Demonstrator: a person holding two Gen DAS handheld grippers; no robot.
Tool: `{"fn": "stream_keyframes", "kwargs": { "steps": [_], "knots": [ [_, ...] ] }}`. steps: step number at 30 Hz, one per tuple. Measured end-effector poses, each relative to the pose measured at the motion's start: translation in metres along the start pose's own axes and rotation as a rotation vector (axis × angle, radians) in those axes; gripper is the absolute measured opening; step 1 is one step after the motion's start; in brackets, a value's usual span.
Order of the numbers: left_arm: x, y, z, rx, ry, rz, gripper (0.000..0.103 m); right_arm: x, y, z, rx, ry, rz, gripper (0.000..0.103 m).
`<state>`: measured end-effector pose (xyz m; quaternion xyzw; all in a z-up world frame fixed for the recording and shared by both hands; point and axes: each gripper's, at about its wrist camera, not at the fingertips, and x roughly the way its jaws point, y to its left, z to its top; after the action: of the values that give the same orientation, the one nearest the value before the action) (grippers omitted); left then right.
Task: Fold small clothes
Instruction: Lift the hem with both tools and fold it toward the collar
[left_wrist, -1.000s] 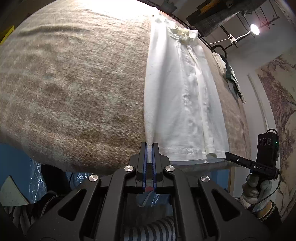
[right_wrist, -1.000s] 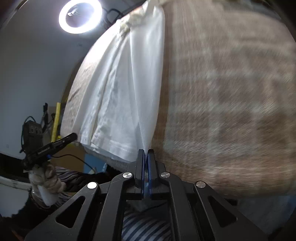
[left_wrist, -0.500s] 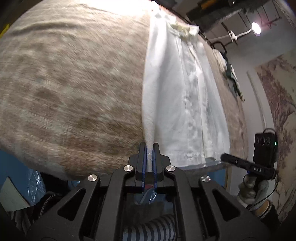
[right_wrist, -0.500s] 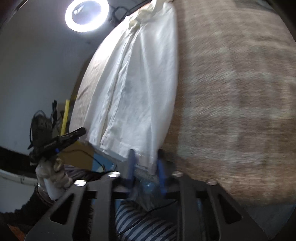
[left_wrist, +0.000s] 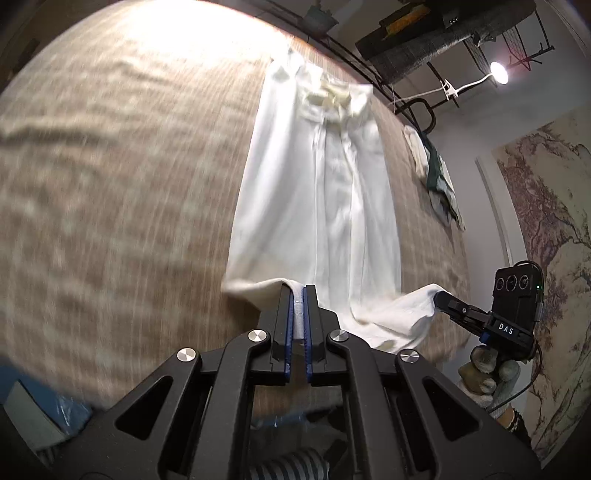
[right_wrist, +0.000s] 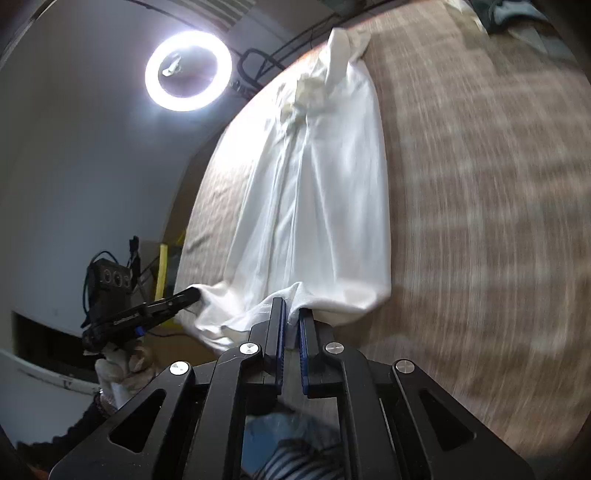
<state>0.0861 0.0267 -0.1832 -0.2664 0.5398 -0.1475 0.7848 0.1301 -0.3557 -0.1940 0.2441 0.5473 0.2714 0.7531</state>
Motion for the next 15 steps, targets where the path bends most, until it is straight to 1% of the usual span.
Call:
{"fn": "stream_keyframes", "kwargs": {
  "steps": [4,5,8,10,13,15],
  "knots": [
    [0.011,-0.002,0.034,-0.005,-0.014,0.012,0.002,0.003,0.001,0.029,0.0,-0.042,-0.009,0.005],
    [0.014,-0.003,0.043,-0.002,-0.021,0.02,0.002,0.007,0.003,0.031,0.006,-0.05,-0.009,0.005],
    [0.026,-0.003,0.061,-0.009,-0.026,0.027,0.002,0.018,0.001,0.047,0.018,-0.069,-0.036,0.005],
    [0.035,-0.002,0.069,-0.009,-0.024,0.046,0.002,0.024,-0.006,0.057,0.04,-0.075,-0.053,0.005],
    [0.046,0.002,0.08,-0.029,-0.014,0.055,0.002,0.03,-0.02,0.068,0.085,-0.07,-0.061,0.005],
    [0.049,0.005,0.087,-0.046,-0.016,0.058,0.002,0.041,-0.016,0.076,0.1,-0.066,-0.073,0.005]
  ]
}}
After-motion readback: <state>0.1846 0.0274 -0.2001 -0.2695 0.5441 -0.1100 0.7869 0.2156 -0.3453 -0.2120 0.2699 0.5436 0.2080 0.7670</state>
